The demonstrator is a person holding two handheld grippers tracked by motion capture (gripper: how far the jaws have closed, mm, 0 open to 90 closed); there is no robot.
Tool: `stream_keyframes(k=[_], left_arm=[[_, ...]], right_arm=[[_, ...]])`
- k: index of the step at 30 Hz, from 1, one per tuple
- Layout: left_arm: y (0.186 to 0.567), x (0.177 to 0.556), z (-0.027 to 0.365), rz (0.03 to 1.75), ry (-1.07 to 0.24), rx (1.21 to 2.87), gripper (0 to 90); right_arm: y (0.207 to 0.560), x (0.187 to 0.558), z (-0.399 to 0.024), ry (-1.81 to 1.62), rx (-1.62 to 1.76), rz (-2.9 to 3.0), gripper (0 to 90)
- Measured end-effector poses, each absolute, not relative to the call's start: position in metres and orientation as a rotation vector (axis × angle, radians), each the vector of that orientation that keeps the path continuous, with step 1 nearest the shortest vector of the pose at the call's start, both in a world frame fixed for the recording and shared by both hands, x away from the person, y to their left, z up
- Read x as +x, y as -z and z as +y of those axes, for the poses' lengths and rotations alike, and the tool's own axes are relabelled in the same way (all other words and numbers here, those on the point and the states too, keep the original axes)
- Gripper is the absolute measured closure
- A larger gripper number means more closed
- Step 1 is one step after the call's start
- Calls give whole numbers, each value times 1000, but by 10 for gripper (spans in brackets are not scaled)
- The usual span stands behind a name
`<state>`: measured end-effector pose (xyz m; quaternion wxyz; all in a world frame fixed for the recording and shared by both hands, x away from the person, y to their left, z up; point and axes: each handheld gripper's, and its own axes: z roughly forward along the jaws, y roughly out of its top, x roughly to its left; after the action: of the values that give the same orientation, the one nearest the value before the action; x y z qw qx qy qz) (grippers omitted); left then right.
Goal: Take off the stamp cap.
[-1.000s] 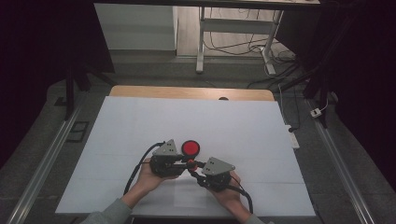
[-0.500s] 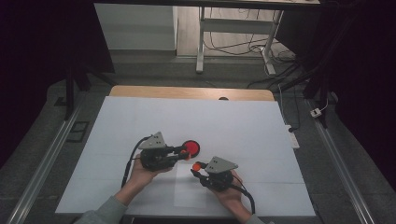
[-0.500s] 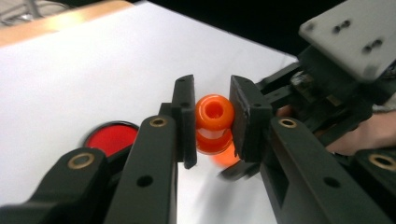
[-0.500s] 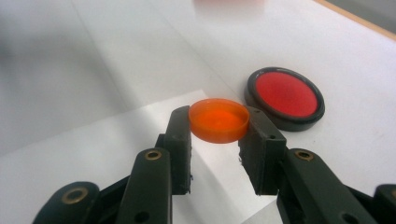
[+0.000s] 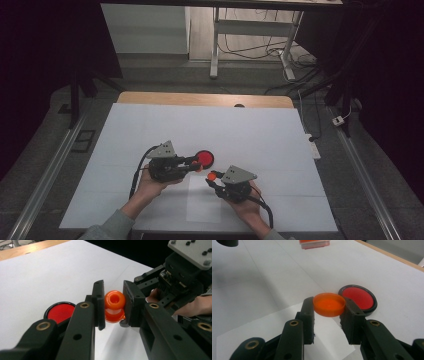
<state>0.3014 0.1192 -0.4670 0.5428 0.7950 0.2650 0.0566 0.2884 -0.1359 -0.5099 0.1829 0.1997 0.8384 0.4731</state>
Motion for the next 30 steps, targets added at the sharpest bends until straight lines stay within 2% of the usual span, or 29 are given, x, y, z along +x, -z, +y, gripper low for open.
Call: stream_keyframes(k=[13,30], left_arm=[[468,301,119,635,-128,1901,720],[470,302,117,641,-127,1933,719]], right_arm=[[509,291,-146,-1328,592,2347,648],[506,290,-191,-1324,711,2273,647]])
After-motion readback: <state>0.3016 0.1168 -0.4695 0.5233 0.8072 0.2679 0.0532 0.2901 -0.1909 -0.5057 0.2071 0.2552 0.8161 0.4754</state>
